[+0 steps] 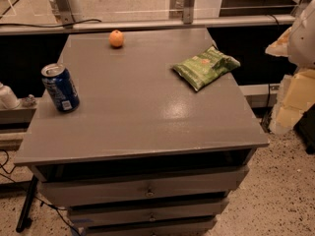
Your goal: Move green jalapeno chip bag near pepsi can
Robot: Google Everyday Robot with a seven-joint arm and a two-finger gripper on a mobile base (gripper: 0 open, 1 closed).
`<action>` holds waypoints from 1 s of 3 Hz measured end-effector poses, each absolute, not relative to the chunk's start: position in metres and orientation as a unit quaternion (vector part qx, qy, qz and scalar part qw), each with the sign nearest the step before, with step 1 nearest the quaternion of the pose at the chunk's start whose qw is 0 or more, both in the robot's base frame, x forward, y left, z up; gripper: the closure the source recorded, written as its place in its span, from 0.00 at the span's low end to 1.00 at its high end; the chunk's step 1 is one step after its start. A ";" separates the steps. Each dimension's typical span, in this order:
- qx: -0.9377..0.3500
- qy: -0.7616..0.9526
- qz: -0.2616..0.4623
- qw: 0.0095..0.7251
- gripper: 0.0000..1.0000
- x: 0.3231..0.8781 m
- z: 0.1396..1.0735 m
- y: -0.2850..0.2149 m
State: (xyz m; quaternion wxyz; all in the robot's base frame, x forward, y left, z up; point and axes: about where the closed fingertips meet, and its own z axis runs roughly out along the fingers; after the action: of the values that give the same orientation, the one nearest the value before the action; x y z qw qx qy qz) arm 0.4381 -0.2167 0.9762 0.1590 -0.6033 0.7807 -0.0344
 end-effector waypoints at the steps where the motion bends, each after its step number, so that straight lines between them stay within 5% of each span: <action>1: -0.603 0.781 -0.034 0.159 0.00 0.438 0.976 -0.217; 3: -0.601 0.762 -0.002 0.240 0.00 0.476 0.971 -0.196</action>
Offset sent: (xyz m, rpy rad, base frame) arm 0.0191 0.0209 -0.0080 0.1564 -0.0530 0.0430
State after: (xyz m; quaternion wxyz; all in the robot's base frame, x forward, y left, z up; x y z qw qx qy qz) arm 0.4763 -0.1965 0.9707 0.2403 -0.6015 0.7619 -0.0022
